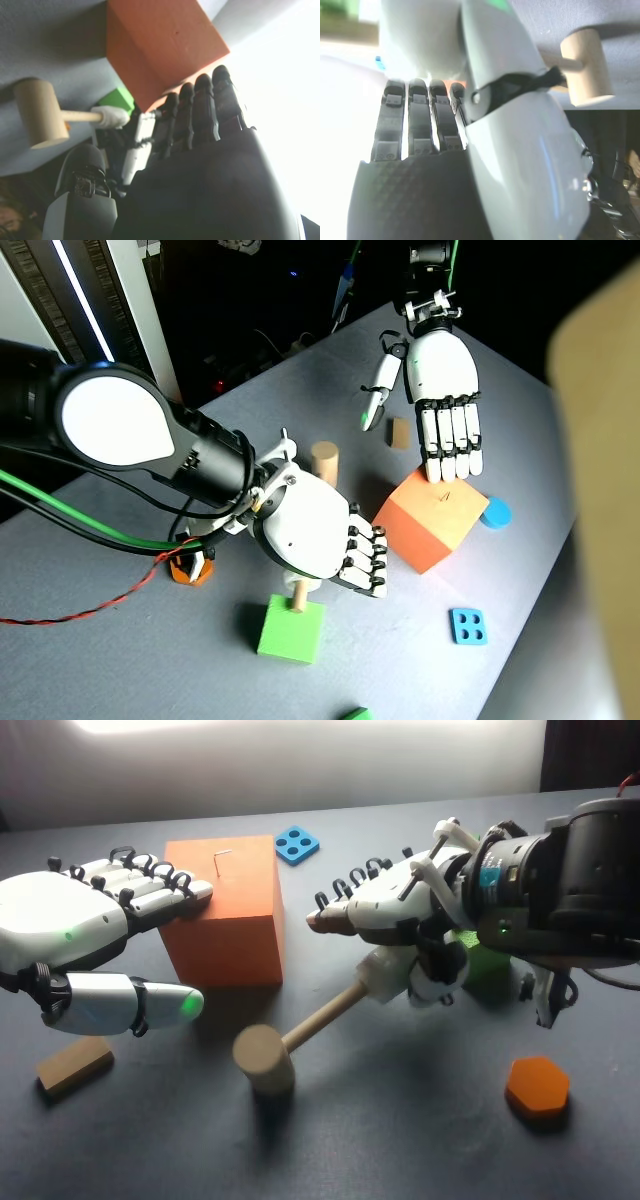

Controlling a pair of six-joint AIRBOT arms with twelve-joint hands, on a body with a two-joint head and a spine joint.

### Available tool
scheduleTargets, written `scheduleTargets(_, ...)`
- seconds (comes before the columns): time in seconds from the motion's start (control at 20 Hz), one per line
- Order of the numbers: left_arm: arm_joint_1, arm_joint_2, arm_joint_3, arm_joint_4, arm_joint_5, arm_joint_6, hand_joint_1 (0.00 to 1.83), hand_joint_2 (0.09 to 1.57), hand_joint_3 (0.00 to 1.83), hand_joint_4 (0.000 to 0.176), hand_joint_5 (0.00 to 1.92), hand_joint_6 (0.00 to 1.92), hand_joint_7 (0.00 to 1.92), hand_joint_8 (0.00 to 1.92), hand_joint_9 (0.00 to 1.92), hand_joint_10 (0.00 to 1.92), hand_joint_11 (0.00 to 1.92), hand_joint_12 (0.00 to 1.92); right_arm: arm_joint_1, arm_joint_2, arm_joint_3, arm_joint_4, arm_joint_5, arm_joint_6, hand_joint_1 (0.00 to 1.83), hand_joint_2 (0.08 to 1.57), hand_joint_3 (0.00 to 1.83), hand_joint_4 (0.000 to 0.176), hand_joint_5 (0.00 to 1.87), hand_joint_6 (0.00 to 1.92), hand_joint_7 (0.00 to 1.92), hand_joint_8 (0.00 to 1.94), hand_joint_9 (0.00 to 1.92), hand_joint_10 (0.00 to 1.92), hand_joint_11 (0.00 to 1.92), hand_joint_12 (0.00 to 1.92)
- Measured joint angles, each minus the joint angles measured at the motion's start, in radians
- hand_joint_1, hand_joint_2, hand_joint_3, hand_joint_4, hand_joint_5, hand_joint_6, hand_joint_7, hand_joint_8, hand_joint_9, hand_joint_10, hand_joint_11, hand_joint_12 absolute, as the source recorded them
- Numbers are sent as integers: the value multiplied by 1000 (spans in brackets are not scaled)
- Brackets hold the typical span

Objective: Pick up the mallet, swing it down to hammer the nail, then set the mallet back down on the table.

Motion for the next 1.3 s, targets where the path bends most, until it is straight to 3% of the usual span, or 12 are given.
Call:
scheduleTargets(0.45,13,-3,2,-25,-7,0,0,1216,3,0,37,7,23,9,1,0,0,0,-38,-25,34,-2,18,1,1378,1003,0,0,4,1,0,0,0,0,43,50)
scheduleTargets(0.5,14,-5,2,-26,-8,-1,0,1216,2,0,43,9,28,9,2,1,0,0,-43,-28,36,1,19,2,1362,997,2,0,8,4,0,0,0,0,1,197)
scheduleTargets(0.6,16,-7,2,-27,-10,-6,0,1214,1,0,46,8,27,8,0,0,0,0,-47,-34,44,3,20,2,1358,995,1,0,20,3,0,0,0,0,0,300)
scheduleTargets(0.85,22,-11,2,-34,-23,-11,0,1217,2,0,38,1,29,5,5,1,0,0,-57,-37,50,-3,35,1,1333,1029,11,0,15,5,0,0,0,0,0,210)
scheduleTargets(1.05,24,-11,2,-35,-25,-11,0,1222,3,0,48,5,41,7,19,7,0,0,-58,-37,50,-3,37,0,1303,1053,3,0,24,7,0,0,0,0,0,329)
scheduleTargets(1.2,24,-11,2,-35,-25,-11,0,1219,2,0,19,0,15,1,0,0,0,0,-57,-37,50,-3,40,0,1218,1050,1,0,73,7,54,6,60,12,0,516)
scheduleTargets(1.3,24,-11,2,-35,-24,-11,0,1213,0,0,22,2,16,1,0,0,0,0,-58,-37,50,-3,42,0,1288,975,0,0,278,22,365,25,374,58,10,1055)
